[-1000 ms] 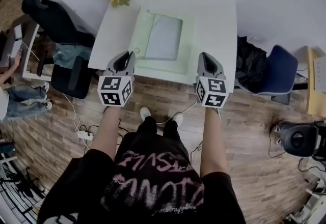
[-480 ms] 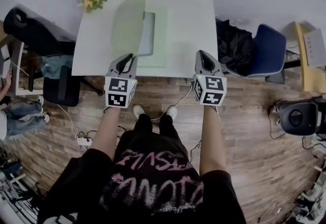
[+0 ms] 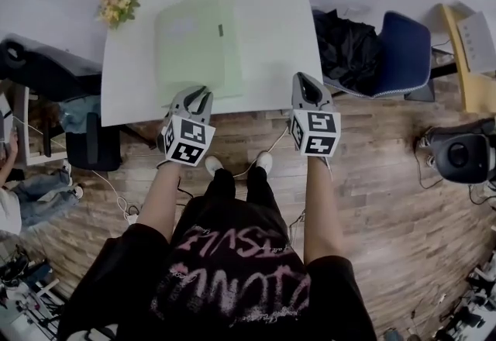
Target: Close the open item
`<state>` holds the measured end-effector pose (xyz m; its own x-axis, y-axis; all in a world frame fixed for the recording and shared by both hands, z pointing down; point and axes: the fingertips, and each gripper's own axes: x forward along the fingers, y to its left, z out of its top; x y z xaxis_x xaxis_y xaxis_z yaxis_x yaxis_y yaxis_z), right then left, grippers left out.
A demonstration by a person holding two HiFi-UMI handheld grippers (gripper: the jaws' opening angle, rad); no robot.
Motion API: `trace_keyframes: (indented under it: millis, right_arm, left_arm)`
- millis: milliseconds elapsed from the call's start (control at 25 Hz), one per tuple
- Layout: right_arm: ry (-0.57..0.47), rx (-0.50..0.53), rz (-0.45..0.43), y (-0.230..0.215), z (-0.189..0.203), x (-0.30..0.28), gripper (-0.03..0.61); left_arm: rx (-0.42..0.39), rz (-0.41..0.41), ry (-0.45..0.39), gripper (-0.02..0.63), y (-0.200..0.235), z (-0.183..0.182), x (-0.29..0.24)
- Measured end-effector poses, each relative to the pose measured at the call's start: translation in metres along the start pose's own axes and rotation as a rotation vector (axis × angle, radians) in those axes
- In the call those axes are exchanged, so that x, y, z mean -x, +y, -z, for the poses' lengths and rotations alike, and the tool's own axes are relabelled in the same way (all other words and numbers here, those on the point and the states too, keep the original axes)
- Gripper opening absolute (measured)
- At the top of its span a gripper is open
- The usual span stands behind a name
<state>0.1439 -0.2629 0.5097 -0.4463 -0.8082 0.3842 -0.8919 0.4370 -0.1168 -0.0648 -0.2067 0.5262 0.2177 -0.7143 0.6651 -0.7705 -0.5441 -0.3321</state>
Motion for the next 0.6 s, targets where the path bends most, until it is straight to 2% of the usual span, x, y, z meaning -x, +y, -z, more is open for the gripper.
trace_keyframes:
  millis: [600]
  right_arm:
    - [0.023,-0.062,0.022,0.006,0.024,-0.019,0.009]
  left_arm:
    - [-0.186,0.237,0.186,0.048,-0.030,0.020,-0.033]
